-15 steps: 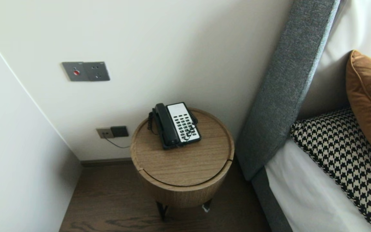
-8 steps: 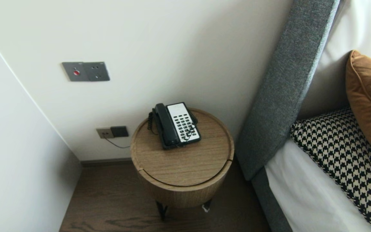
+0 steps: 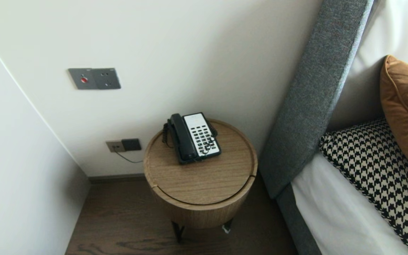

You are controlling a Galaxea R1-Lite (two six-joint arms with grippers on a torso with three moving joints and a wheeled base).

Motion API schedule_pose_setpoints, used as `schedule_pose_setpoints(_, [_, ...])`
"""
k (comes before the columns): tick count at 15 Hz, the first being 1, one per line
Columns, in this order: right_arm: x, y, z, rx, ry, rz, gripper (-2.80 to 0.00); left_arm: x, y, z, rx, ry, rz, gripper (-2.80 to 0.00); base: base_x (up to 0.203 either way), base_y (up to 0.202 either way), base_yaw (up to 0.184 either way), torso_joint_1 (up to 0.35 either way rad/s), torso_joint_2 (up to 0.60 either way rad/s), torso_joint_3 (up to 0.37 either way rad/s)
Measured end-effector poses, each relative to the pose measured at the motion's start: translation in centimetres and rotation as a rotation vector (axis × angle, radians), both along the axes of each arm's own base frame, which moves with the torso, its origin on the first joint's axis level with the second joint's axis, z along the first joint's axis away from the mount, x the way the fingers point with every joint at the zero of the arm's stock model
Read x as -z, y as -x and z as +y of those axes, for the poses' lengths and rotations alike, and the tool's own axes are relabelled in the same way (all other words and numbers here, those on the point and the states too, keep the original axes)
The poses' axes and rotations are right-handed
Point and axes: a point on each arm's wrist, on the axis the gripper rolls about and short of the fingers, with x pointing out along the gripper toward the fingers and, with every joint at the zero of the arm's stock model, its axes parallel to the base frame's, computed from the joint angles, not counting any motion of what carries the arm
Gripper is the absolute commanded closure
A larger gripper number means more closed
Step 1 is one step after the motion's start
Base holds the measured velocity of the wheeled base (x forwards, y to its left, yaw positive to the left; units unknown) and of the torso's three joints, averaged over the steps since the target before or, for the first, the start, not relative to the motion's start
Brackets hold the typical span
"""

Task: Open the nightstand drawer

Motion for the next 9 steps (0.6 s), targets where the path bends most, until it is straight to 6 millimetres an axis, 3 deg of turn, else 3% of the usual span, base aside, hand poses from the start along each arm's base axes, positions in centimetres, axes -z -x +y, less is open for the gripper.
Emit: schedule_pose_setpoints(9, [0.07, 0.0, 0.0, 0.003, -0.026, -0.002, 0.0, -0.01, 0.0, 0.0, 0.0, -0.001, 0.0, 0.0, 0.0, 0.0, 0.0, 0.0, 0.0, 0.0])
